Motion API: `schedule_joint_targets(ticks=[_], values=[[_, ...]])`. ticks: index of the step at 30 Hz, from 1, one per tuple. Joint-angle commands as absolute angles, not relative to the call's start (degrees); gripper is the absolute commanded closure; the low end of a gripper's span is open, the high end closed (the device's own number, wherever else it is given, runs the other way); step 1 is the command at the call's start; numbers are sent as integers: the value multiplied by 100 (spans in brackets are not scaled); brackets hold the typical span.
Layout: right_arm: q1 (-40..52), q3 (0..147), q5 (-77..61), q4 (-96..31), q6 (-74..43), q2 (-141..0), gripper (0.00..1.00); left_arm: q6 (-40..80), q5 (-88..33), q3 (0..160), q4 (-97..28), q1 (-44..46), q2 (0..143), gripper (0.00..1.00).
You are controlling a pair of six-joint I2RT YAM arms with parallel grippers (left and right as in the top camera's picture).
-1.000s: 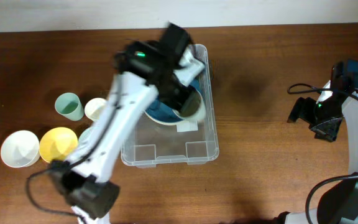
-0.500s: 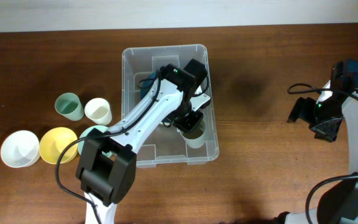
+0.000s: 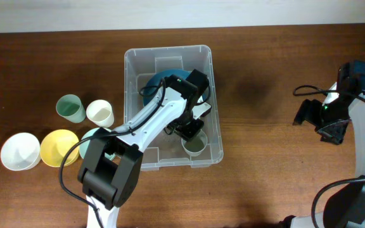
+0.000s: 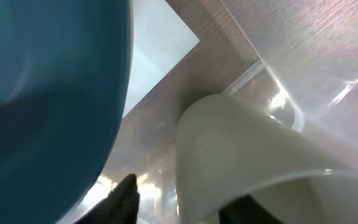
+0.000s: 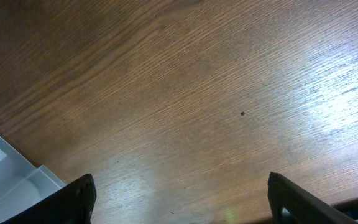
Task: Pack container
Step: 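Carry the grey cup into the container's front right area, then return the left gripper and grasp the mint-green cup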
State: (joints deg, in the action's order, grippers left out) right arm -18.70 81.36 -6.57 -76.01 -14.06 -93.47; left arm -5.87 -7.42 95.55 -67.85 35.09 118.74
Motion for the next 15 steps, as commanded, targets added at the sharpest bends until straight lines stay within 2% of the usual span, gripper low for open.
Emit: schedule_joint_targets(ticks=[1,7,10,15], values=[[-1837,8119,-692,-7605,-1372,-9260,16,-637,-705,9539,-6770,3527,11935,53],[-1837,8119,-690,-7605,-1372,-9260,16,-635,-707,9824,-6967,3527,11933,37],[-1837,8119,-690,-7603,-1369,-9260,16,-635,-709,10405,-7443,3527,11933,35],[-1837,8119,-687,-7599,-1369,-9260,16,-635,-727,11780,-9030,3524,11933,34]])
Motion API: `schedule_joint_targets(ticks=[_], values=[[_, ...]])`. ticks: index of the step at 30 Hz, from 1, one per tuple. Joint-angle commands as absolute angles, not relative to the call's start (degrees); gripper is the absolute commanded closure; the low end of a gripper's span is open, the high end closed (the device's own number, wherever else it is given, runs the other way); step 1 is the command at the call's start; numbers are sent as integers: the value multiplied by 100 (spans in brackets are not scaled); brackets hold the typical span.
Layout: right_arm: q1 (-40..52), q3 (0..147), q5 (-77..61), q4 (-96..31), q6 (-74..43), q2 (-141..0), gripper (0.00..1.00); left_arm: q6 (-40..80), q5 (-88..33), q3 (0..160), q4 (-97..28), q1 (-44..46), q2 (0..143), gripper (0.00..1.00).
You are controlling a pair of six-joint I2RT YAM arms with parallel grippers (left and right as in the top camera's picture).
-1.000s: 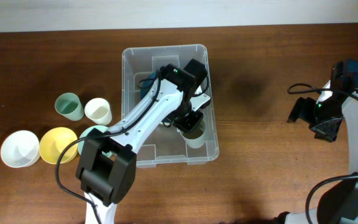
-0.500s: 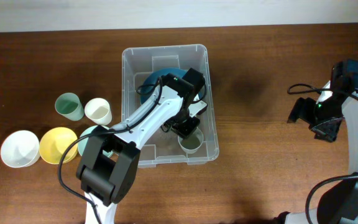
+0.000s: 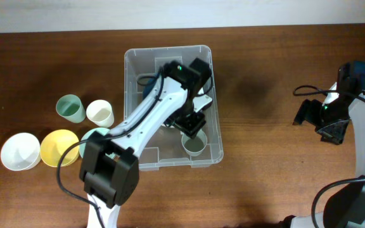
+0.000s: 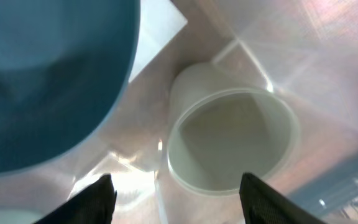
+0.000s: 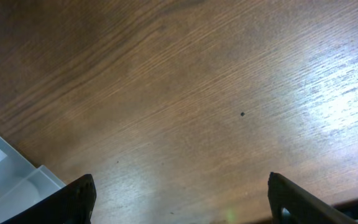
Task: Pack container
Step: 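Return the left gripper and grasp the mint-green cup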
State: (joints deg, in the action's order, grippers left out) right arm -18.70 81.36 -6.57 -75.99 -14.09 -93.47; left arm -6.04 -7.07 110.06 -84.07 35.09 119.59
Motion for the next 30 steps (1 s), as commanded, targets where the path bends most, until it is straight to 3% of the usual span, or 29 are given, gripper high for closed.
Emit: schedule_joint_targets(ticks=[1,5,8,11,16,17,18,25,30], values=[[-1837,8119,-687,-7588,-1367,-9260,16,-633,-725,12140,-9323,3507,11924,34],[-1837,8119,-690,-7579,-1347,-9260,16,-604,-681,13209,-9657,3273,11754,34],[-1837,8119,-690,-7579,-1326,-9260,16,-169,139,13686,-9557,2871,11489,32],[-1837,8119,-690,-7577,-1326,-9260,16,196,996,13810,-9338,2034,11153,30],[-1837,8119,-690,-7561,-1326,-9260,16,578,998,13753,-9133,178,11065,30],[-1837,8119,-687,-7561,-1326,-9260,16,578,858,13520,-8910,-777,11065,30],[-1837,8119,-687,-7561,-1326,-9260,16,578,836,13445,-8868,-969,11065,30],[-1837,8119,-687,-7561,-1326,-9260,16,563,718,12095,-8173,-1955,11065,30],[-1837,8119,-690,-7564,-1326,-9260,16,165,255,10722,-7072,-2154,11067,30]])
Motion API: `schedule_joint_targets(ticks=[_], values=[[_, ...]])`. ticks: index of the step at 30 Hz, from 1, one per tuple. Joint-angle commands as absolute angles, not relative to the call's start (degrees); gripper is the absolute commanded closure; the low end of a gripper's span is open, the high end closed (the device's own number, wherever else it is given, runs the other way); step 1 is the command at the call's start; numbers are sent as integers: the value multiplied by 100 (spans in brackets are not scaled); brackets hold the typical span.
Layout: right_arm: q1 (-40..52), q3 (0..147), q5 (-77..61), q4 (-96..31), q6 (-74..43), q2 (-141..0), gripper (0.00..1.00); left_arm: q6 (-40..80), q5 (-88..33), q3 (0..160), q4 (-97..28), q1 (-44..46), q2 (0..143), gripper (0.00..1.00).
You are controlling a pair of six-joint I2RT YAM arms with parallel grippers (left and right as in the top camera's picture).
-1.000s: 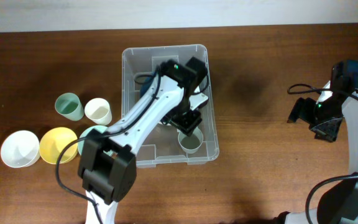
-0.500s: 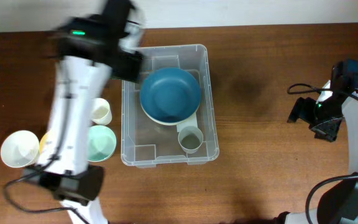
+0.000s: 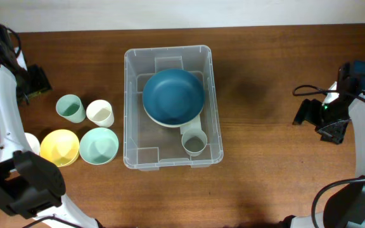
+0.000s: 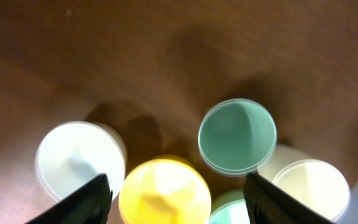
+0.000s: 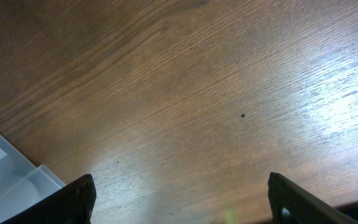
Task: Pack container
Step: 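Return the left gripper and grasp the mint-green cup, then carry the mint-green cup into the container beside the grey cup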
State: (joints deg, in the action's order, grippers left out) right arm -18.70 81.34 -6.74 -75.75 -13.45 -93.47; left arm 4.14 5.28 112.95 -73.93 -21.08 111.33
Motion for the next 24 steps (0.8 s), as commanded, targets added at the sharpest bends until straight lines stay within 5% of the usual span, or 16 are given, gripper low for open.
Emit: schedule_joint_targets(ticks=[1,18,24], values=[[-1837,8119,-690,-7564,-1326,-9260,16,167,252,10503,-6912,-2154,11067,30],[-1837,8119,-690,-7585,-1326,-9260,16,36,226,9035,-5118,-2147,11638,31],[-1837,8119,-690,-7583,-1328,-9260,16,38,-99,9030,-4989,-2147,11771,61]])
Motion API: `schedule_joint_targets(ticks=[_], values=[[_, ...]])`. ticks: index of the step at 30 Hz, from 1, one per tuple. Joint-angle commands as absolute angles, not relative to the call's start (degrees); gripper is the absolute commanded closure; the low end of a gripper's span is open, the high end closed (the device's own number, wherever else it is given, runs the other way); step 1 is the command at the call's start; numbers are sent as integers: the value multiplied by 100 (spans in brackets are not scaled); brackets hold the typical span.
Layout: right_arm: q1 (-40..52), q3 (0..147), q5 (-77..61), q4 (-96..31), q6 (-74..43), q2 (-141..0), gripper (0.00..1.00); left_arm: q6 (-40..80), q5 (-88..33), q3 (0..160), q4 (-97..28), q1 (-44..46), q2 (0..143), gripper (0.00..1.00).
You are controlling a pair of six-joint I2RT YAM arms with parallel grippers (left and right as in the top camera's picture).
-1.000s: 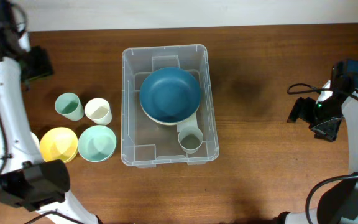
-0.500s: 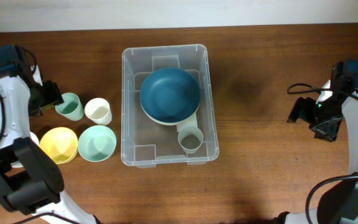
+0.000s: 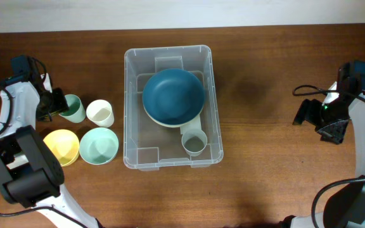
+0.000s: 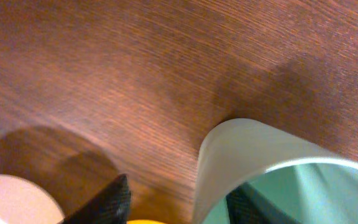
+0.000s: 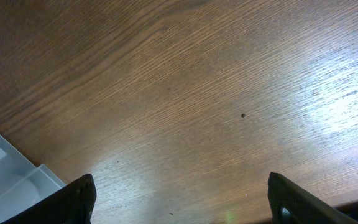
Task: Pack container
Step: 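Carry the mint-green cup into the container beside the grey cup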
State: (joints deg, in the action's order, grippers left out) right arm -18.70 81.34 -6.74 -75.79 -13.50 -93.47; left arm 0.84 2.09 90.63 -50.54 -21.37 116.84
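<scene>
A clear plastic container (image 3: pixel 213 95) stands mid-table. It holds a blue bowl (image 3: pixel 173 96) nested on a white one, and a pale cup (image 3: pixel 194 143) upright near its front right corner. Left of it stands a green cup (image 3: pixel 75 110). My left gripper (image 3: pixel 57 103) is at that cup's left rim. In the left wrist view my left gripper (image 4: pixel 176 198) is open, one finger outside the green cup (image 4: pixel 260 149) wall and the other inside. My right gripper (image 5: pixel 182 199) hangs open over bare wood at the far right.
A cream cup (image 3: pixel 99 113), a yellow bowl (image 3: pixel 59 147) and a mint bowl (image 3: pixel 99 145) sit close around the green cup. A white bowl (image 4: pixel 5 200) lies just beyond, mostly under my left arm in the overhead view. The table (image 3: pixel 265 171) is dark wood.
My left gripper was higher above the group of cups and bowls at the left. It is now low at the green cup, its fingers straddling the cup's wall. The right arm has not moved.
My left gripper was down inside the container around the pale cup beside the blue bowl. Then it was open above that cup, which stood in the container. Then it hovered over the cups at the left, and now straddles the green cup's rim.
</scene>
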Motion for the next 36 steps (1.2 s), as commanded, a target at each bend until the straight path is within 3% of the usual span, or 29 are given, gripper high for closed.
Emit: schedule_joint_targets(ticks=[1,8,9,10,17,27,32,36], values=[[-1837,8119,-690,-7583,-1328,-9260,16,38,-196,9030,-4967,-2147,11775,67],[-1837,8119,-690,-7583,-1326,-9260,16,38,-392,9024,-4998,-2147,11778,87],[-1837,8119,-690,-7585,-1326,-9260,16,38,-392,9024,-4995,-2147,11778,97],[-1837,8119,-690,-7585,-1326,-9260,16,36,-392,9024,-4995,-2147,11778,99],[-1837,8119,-690,-7599,-1326,-9260,16,36,-388,9185,-5085,-2150,11751,99],[-1837,8119,-690,-7575,-1262,-9260,16,38,-502,11135,-7293,-1559,10475,99],[-1837,8121,-694,-7577,-1264,-9260,16,38,-808,11450,-8291,-244,9856,99],[-1837,8121,-692,-7581,-1262,-9260,16,38,-919,11450,-8619,1424,9894,99]])
